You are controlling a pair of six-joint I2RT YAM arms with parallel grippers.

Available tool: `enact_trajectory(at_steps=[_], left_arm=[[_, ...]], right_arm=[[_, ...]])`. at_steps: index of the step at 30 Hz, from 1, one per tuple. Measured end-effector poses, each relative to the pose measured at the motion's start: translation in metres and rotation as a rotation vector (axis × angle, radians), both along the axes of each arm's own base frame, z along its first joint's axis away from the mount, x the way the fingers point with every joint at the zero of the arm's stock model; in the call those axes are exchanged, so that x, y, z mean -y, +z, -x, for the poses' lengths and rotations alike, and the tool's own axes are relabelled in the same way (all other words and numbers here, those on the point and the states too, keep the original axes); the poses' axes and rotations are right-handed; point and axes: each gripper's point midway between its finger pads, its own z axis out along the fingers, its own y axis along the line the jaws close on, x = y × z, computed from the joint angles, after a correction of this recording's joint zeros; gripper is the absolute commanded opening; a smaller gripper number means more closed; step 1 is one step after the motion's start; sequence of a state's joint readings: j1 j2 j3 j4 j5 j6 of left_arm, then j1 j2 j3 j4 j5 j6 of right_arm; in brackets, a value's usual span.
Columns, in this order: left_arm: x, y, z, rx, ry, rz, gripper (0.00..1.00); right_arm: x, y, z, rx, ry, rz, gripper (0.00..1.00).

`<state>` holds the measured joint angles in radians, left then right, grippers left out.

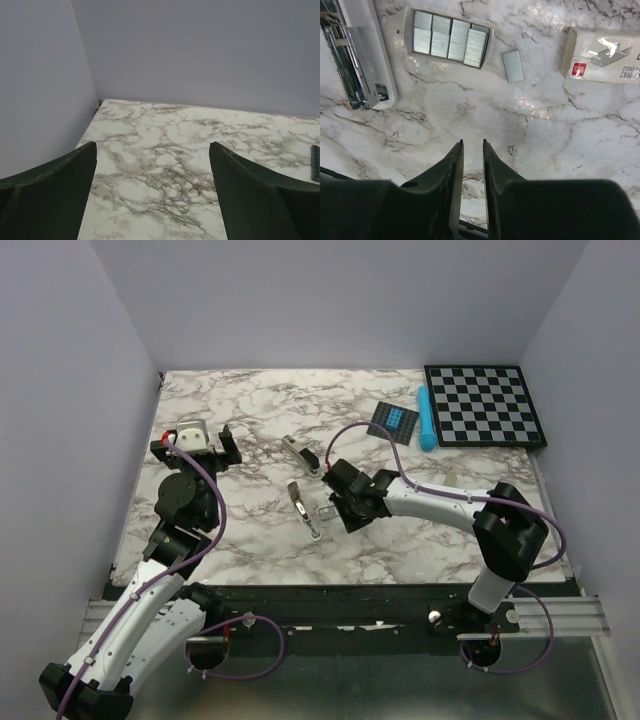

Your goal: Load the staples into the stapler

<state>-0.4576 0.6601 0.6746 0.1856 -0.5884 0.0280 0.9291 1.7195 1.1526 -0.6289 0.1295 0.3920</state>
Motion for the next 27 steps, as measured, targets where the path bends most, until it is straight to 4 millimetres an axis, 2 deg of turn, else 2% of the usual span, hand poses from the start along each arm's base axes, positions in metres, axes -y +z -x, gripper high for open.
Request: enact_trajectory(at_steps=[6, 11, 17, 27], left_arm=[[0.000, 0.000, 0.000, 0.000, 0.000, 0.000, 0.99], [0.000, 0.000, 0.000, 0.000, -0.001, 0.000, 0.99], [0.000, 0.000, 0.000, 0.000, -0.003, -0.001, 0.99], [0.001, 0.000, 0.000, 0.000, -0.008, -0.002, 0.99]], right_arm=[[0.002, 0.004, -0.015, 0.034, -0.014, -0.017, 0.43], [0.002, 0.005, -0.039, 0.065, 0.009, 0.002, 0.47], [0.002, -0.006, -0.059, 0.074, 0.077, 0.049, 0.47], [0.000, -0.019, -0.065, 0.054, 0.183, 0.092, 0.43]])
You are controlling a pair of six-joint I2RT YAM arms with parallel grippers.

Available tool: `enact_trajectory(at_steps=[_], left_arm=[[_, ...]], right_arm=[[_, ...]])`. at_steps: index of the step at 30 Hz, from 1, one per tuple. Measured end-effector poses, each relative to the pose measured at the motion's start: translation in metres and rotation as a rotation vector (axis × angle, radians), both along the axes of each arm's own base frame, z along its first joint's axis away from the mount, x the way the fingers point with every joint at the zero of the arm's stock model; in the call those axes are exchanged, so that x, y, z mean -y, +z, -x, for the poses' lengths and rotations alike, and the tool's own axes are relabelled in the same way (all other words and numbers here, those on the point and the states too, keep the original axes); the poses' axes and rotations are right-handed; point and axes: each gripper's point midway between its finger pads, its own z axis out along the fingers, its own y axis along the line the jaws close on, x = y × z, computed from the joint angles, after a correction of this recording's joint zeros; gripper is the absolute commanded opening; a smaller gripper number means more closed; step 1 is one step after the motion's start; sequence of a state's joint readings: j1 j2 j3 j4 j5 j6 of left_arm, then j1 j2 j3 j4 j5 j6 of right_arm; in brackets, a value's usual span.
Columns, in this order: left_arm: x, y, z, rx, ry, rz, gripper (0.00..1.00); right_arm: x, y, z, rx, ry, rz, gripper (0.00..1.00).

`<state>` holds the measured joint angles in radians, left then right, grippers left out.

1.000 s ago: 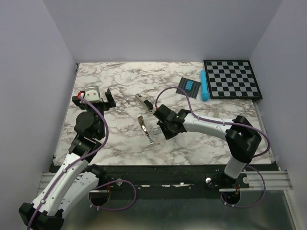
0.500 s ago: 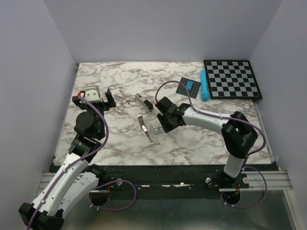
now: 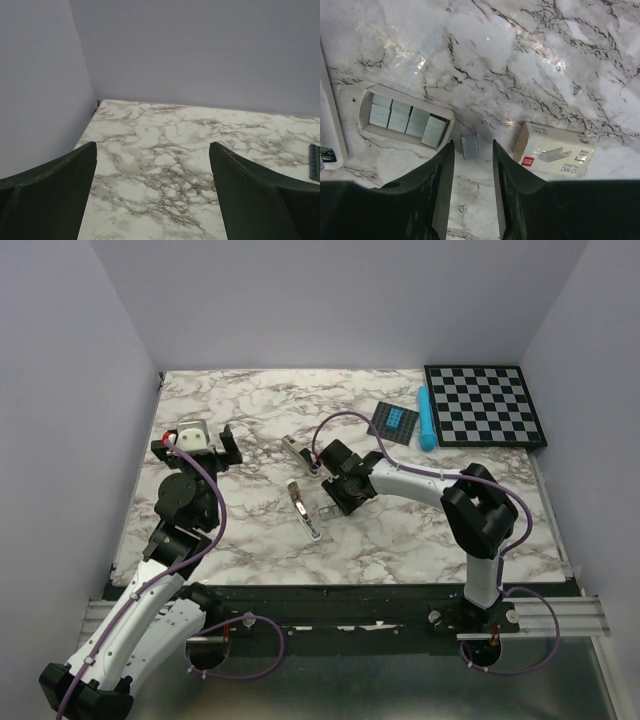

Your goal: Load the staples into the stapler

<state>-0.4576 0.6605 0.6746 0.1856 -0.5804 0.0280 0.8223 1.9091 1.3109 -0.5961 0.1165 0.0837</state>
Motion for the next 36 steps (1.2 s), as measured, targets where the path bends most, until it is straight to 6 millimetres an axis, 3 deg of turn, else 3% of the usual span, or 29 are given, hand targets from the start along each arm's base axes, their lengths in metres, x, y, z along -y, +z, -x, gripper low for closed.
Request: enact_trajectory(at_steps=[17, 36], left_arm=[[0.002, 0.000, 0.000, 0.001, -0.009, -0.002, 0.99], [0.003, -0.002, -0.002, -0.006, -0.013, -0.005, 0.99]], right_arm=[[-0.012, -0.008, -0.002, -0.060, 0.065, 0.003, 0.30], [-0.009, -0.009, -0.001, -0.081, 0.064, 0.012, 0.31]])
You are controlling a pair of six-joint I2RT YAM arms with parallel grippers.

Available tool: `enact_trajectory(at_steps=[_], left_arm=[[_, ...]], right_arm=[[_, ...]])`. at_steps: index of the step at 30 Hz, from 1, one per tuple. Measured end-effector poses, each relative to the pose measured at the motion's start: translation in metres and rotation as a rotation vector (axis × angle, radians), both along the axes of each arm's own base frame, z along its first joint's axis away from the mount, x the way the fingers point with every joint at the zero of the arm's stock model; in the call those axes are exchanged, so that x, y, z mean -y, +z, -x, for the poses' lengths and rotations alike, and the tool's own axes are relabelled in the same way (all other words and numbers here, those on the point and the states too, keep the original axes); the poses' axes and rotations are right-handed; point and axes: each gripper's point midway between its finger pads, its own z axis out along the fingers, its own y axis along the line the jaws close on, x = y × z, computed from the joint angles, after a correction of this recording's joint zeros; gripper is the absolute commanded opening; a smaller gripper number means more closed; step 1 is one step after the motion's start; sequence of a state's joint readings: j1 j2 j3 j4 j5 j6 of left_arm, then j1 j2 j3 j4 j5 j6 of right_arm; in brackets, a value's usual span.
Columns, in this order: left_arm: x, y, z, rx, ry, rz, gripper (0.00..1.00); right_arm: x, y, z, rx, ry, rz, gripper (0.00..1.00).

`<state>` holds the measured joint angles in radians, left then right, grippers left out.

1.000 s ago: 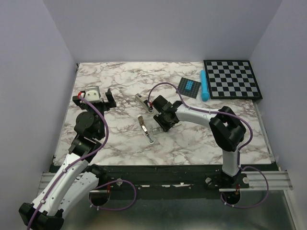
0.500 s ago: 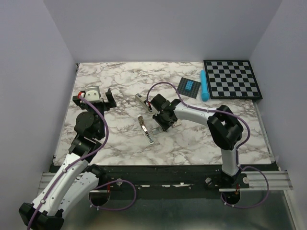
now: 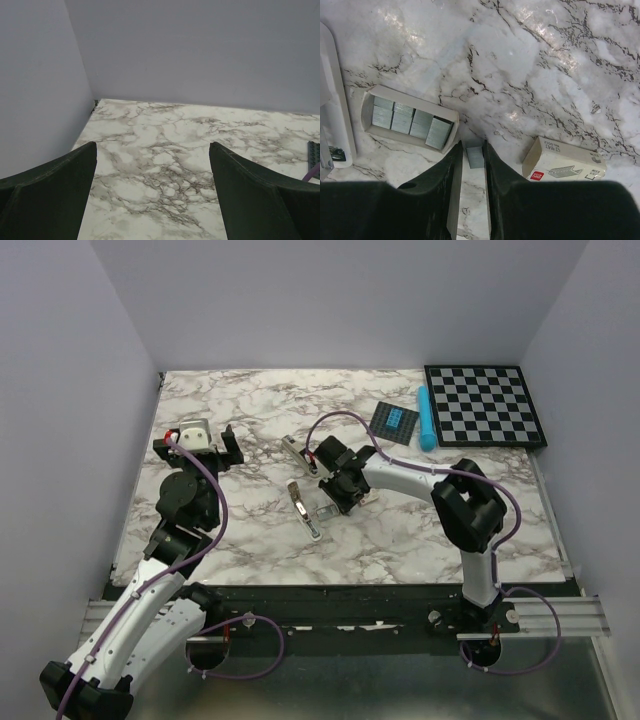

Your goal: Load the staples into the stapler

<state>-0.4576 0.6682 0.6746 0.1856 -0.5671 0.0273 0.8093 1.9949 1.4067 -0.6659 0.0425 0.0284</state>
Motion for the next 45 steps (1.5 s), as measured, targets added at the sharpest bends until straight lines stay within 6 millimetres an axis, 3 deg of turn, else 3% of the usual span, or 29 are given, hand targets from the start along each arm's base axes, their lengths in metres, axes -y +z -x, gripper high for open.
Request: enact_trajectory(at_steps=[3, 8, 19, 26, 33, 41, 45], left_arm=[[0.000, -0.001, 0.000, -0.002, -0.001, 0.001, 0.99], [0.001, -0.001, -0.001, -0.004, -0.002, 0.001, 0.99], [0.001, -0.001, -0.001, -0.003, -0.003, 0.003, 0.99], [0.001, -0.001, -0.001, -0.003, -0.003, 0.004, 0.99], [-0.001, -0.001, -0.001, -0.003, 0.002, 0.004, 0.99], [-0.003, 0.000, 0.001, 0.005, 0.009, 0.014, 0.99], [-0.004, 0.002, 0.002, 0.010, 0.009, 0.017, 0.99]], right_arm=[[0.000, 0.000, 0.001, -0.012, 0.002, 0.005, 0.31], [0.001, -0.001, 0.002, -0.025, 0.002, 0.009, 0.17], [0.010, 0.003, 0.011, -0.039, -0.019, 0.013, 0.15], [0.014, 0.041, 0.019, -0.001, -0.066, -0.058, 0.15], [-0.013, 0.085, 0.029, 0.051, -0.090, -0.219, 0.15], [-0.058, 0.091, 0.052, 0.054, -0.077, -0.325, 0.15], [-0.076, 0.083, 0.059, 0.048, -0.073, -0.345, 0.15]])
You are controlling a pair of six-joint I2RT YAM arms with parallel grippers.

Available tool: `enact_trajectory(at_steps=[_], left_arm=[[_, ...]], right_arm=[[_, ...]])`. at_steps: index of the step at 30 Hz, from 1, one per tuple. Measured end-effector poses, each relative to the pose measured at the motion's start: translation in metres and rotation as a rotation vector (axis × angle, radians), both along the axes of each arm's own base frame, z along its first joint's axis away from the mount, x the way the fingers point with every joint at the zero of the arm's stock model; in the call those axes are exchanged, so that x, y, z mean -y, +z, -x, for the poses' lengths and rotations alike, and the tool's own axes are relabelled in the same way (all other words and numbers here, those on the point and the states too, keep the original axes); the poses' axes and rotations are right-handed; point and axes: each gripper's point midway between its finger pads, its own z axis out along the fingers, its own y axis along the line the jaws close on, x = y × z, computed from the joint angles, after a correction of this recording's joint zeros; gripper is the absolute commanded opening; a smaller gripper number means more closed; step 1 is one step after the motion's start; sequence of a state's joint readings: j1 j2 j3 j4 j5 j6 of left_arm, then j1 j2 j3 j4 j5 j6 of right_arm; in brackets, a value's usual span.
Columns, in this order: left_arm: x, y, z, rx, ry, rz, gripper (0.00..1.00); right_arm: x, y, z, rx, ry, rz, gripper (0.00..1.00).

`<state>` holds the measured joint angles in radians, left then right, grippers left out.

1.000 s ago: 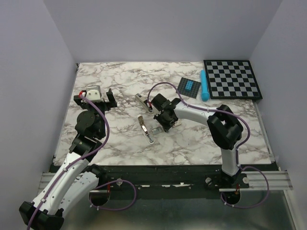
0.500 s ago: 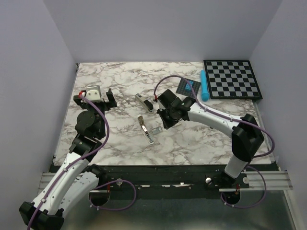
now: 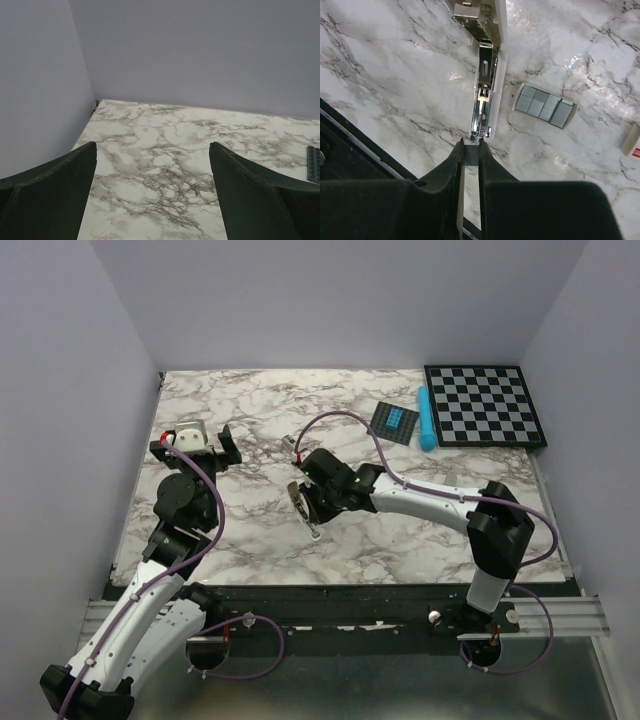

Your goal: Load the staples into the stapler

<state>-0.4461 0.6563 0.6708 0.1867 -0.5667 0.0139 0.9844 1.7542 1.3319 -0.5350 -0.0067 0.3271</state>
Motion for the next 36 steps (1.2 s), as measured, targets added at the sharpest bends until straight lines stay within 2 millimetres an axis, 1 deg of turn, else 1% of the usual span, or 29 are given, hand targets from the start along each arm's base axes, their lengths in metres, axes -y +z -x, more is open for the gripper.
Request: enact_trajectory(at_steps=[4, 8, 14, 21, 36], left_arm=[[0.000, 0.001, 0.000, 0.003, 0.000, 0.001, 0.99], [0.000, 0.002, 0.000, 0.008, 0.000, 0.004, 0.99], [-0.001, 0.002, 0.000, 0.008, 0.001, 0.004, 0.99], [0.000, 0.001, 0.000, 0.006, 0.001, 0.003, 0.99], [0.000, -0.001, 0.000, 0.002, 0.002, 0.001, 0.99]], right_arm=[[-0.009, -0.018, 0.001, -0.009, -0.012, 0.016, 0.15], [-0.012, -0.026, -0.002, 0.000, -0.032, 0.024, 0.15], [-0.016, -0.028, -0.009, 0.022, -0.054, 0.014, 0.15], [-0.019, -0.036, -0.013, 0.026, -0.068, 0.016, 0.15], [-0.024, -0.039, -0.022, 0.057, -0.092, 0.007, 0.15]])
